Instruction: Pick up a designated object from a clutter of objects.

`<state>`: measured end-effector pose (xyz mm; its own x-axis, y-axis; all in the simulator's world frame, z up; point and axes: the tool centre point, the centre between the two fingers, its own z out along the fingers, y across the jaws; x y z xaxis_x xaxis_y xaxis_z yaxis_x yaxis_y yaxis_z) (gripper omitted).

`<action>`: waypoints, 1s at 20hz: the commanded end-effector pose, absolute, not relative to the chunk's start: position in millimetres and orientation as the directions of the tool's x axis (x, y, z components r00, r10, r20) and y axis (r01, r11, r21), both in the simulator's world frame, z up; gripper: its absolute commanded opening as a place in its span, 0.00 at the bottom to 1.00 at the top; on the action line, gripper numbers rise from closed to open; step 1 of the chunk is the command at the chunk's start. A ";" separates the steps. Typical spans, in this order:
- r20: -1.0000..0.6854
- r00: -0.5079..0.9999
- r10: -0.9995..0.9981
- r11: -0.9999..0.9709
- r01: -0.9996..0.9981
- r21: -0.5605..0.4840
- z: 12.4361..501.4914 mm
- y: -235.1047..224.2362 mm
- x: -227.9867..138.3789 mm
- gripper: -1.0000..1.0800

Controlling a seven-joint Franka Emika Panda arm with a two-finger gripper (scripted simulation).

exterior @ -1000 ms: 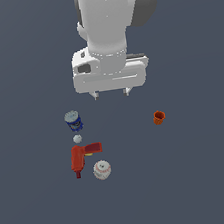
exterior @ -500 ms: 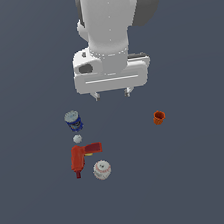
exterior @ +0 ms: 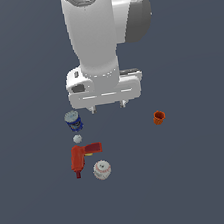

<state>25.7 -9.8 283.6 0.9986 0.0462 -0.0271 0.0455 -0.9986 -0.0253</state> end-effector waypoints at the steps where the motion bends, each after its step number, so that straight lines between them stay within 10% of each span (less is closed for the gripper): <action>1: -0.026 0.998 0.051 -0.998 0.049 -0.048 270.3 -19.1 35.2 1.00; 20: 0.079 0.997 0.013 -0.950 0.037 -0.310 116.4 -141.8 101.8 1.00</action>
